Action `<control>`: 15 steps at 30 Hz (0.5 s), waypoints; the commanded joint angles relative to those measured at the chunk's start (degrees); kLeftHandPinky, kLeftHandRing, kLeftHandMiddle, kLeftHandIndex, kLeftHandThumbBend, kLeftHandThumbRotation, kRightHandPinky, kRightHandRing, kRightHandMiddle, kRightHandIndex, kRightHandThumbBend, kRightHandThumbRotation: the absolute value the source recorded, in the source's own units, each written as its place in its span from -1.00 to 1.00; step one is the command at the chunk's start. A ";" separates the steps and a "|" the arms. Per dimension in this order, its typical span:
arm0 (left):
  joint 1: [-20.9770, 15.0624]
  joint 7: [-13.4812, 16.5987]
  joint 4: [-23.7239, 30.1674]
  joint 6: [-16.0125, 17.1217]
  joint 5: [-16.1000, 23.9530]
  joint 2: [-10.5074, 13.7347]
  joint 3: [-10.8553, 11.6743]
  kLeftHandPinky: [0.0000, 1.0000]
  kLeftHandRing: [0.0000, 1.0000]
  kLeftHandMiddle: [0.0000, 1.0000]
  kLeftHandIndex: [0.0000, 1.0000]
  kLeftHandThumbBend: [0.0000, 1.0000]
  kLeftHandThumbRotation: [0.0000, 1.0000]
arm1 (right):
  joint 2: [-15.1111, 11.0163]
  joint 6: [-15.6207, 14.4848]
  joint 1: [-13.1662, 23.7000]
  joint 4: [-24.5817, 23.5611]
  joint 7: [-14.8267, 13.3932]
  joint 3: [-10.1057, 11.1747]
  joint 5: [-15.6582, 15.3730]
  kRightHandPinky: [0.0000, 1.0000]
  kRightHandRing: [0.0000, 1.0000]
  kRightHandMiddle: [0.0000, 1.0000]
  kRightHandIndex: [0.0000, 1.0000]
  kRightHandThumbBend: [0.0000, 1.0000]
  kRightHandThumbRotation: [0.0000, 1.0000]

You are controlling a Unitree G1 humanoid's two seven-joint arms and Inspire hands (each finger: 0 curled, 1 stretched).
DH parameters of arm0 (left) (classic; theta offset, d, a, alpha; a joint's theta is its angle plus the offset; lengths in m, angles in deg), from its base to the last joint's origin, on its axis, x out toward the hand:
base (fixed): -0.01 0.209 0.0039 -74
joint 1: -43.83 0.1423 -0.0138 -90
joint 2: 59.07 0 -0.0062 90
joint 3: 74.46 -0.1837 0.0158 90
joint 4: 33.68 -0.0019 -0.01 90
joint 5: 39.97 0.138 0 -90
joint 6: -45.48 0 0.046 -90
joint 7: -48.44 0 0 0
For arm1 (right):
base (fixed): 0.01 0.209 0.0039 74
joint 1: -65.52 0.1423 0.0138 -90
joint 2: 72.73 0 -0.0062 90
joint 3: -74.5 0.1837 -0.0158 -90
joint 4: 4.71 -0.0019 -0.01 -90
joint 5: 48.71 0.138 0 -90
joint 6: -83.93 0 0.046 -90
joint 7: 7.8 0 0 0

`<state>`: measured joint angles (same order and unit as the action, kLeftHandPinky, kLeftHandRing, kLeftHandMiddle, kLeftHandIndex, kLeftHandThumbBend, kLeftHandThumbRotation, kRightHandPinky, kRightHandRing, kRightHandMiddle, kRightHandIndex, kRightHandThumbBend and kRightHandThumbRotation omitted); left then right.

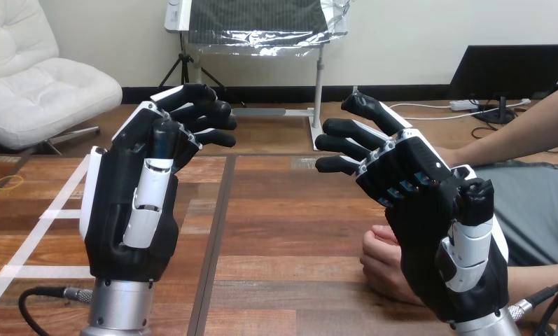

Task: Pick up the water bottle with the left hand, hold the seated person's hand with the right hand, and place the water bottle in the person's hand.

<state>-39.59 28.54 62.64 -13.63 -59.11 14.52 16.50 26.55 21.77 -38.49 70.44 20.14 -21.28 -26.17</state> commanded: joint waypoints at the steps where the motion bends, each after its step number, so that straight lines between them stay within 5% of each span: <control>1: -2.60 0.07 -0.08 0.15 0.26 -0.04 -0.14 0.13 0.26 0.28 0.30 -0.34 0.38 | 0.14 -0.12 2.61 -0.73 -0.09 0.78 0.39 0.47 0.60 0.62 0.73 0.34 1.00; 15: -2.36 0.71 0.24 -0.06 1.00 -0.13 -0.20 0.11 0.25 0.27 0.30 -0.31 0.39 | 0.22 0.47 2.63 -0.49 0.03 0.83 0.06 0.47 0.59 0.62 0.73 0.31 1.00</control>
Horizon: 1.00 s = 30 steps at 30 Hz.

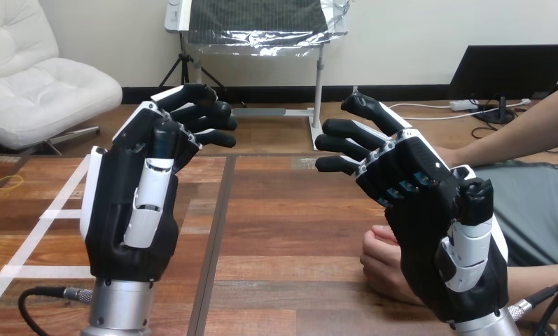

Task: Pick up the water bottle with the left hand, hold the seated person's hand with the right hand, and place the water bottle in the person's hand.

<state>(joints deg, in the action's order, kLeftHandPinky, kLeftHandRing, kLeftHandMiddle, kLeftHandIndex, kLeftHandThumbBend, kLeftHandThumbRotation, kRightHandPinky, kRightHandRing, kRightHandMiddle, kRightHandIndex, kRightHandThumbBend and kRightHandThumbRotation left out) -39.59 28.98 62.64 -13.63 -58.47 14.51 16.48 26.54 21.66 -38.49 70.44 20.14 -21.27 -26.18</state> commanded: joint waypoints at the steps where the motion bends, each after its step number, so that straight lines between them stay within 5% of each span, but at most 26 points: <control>1: -2.36 0.28 0.25 -0.06 0.37 -0.10 -0.20 0.11 0.25 0.27 0.30 -0.31 0.39 | 0.22 0.57 2.64 -0.48 0.05 0.82 0.09 0.47 0.59 0.62 0.73 0.31 1.00; 8: -2.44 0.60 0.26 -0.23 1.53 0.44 -0.11 0.12 0.27 0.28 0.33 -0.18 0.29 | 0.25 0.53 2.62 -0.52 0.02 0.78 0.08 0.46 0.59 0.62 0.73 0.31 1.00; 19: -3.19 3.62 -1.26 3.43 9.90 1.54 1.16 0.35 0.51 0.52 0.49 0.66 -0.78 | 0.33 0.74 2.55 -0.41 0.08 0.77 0.09 0.46 0.59 0.61 0.73 0.30 1.00; 30: -4.91 9.13 -3.07 6.62 16.98 2.41 3.45 0.46 0.60 0.64 0.62 0.97 -0.99 | 0.46 0.67 2.54 -0.41 -0.18 0.80 -0.19 0.45 0.58 0.60 0.72 0.30 1.00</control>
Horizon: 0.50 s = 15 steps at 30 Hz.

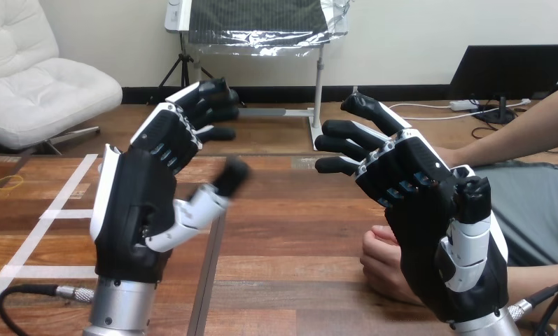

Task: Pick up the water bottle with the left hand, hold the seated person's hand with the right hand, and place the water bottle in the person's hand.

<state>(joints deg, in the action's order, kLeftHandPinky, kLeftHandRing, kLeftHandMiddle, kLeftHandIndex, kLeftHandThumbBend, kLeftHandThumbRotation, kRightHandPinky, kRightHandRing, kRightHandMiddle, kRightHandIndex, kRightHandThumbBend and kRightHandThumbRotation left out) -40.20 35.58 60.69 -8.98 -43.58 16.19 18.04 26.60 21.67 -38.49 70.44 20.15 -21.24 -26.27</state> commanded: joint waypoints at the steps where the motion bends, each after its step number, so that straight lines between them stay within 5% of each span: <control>1: -4.43 2.90 -1.25 2.19 2.50 0.85 2.03 0.46 0.60 0.64 0.62 0.98 -0.99 | 0.41 0.67 2.52 -0.42 -0.21 0.79 -0.12 0.44 0.58 0.60 0.72 0.31 1.00; 15: -9.15 9.27 -4.29 2.99 7.51 3.80 5.98 0.57 0.70 0.71 0.65 0.98 -1.00 | 0.26 0.53 2.67 -0.14 0.24 0.80 0.35 0.44 0.58 0.61 0.72 0.32 1.00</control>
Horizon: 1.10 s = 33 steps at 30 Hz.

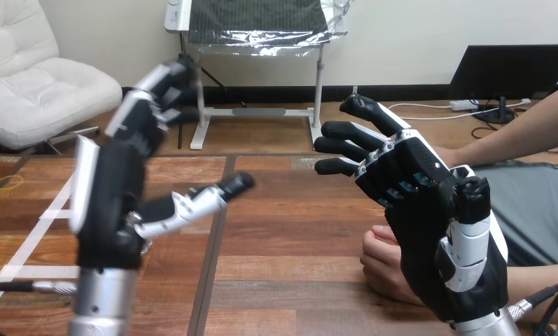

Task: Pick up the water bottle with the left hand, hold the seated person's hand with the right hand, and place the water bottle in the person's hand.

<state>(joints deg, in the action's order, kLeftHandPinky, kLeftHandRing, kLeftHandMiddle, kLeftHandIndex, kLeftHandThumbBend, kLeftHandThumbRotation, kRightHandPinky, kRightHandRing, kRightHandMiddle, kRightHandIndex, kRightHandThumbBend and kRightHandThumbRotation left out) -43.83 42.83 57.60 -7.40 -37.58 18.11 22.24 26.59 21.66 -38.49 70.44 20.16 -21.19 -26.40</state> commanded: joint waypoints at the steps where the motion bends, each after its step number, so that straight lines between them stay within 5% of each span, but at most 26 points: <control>1: -5.82 2.34 -1.42 1.52 1.73 2.08 1.93 0.57 0.70 0.71 0.66 0.98 -1.00 | 0.27 0.63 2.72 -0.04 0.29 0.75 0.49 0.44 0.58 0.61 0.72 0.31 1.00; 13: -11.29 6.83 -4.13 -1.46 4.15 4.86 4.35 0.61 0.71 0.74 0.68 1.00 -0.99 | 0.37 0.56 2.63 0.13 0.68 0.75 0.64 0.44 0.58 0.62 0.72 0.31 1.00; 33: -22.03 11.77 -17.55 -1.94 6.04 9.47 5.55 0.82 0.78 0.75 0.73 1.00 -0.86 | 0.44 0.58 2.56 0.12 0.51 0.80 0.42 0.44 0.57 0.62 0.72 0.32 1.00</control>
<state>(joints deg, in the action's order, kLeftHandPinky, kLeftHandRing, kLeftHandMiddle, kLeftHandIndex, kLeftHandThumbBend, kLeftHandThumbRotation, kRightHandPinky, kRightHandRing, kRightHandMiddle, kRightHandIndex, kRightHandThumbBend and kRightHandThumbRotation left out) -60.89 53.64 43.88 -8.62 -32.34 26.03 27.81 26.61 21.67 -38.49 70.55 20.71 -21.18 -26.40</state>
